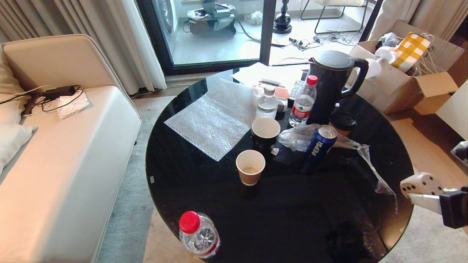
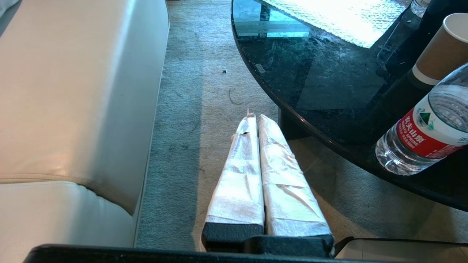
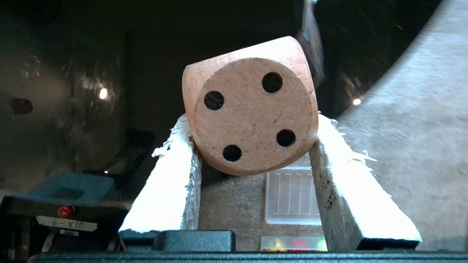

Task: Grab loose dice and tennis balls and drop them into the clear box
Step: Put the toys in the box

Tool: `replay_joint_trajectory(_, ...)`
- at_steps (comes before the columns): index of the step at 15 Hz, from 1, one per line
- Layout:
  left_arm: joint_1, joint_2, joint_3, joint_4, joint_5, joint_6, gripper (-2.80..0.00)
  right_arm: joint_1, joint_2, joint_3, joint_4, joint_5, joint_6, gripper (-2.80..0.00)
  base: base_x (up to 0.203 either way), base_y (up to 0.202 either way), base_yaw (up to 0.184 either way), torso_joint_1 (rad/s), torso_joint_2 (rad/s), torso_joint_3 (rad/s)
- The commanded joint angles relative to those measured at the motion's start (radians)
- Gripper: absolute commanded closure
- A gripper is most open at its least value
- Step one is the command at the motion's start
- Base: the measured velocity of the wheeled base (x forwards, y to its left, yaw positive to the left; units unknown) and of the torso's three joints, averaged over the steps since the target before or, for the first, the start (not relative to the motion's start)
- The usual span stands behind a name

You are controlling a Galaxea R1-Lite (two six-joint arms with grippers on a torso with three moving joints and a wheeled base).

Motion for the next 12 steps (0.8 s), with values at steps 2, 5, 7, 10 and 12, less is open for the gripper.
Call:
replay_joint_trajectory(2, 0.0, 0.0, 0.0, 0.0, 0.001, -0.001, 0.0, -0.037, -0.297, 0.125, 0.022, -0.001, 0.011, 0.0, 0.0, 0.0, 0.0, 0.0, 0.0, 0.0)
replay_joint_trajectory(5, 0.0, 0.0, 0.0, 0.0, 0.001, -0.001, 0.0, -0.058, -0.564, 0.218, 0.127, 0.002, 0.063, 0.0, 0.0, 0.0, 0.0, 0.0, 0.0, 0.0)
replay_joint_trajectory(7, 0.0, 0.0, 0.0, 0.0, 0.001, -0.001, 0.0, -0.04, -0.685, 0.272, 0.168, -0.004, 0.083, 0.0, 0.0, 0.0, 0.0, 0.0, 0.0, 0.0)
replay_joint_trajectory(10, 0.0, 0.0, 0.0, 0.0, 0.001, -0.001, 0.0, -0.005, -0.846, 0.363, 0.184, -0.055, 0.09, 0.0, 0.0, 0.0, 0.0, 0.0, 0.0, 0.0)
replay_joint_trajectory(12, 0.0, 0.0, 0.0, 0.0, 0.001, -0.001, 0.0, 0.012, -0.872, 0.438, 0.156, -0.145, 0.096, 0.0, 0.0, 0.0, 0.0, 0.0, 0.0, 0.0)
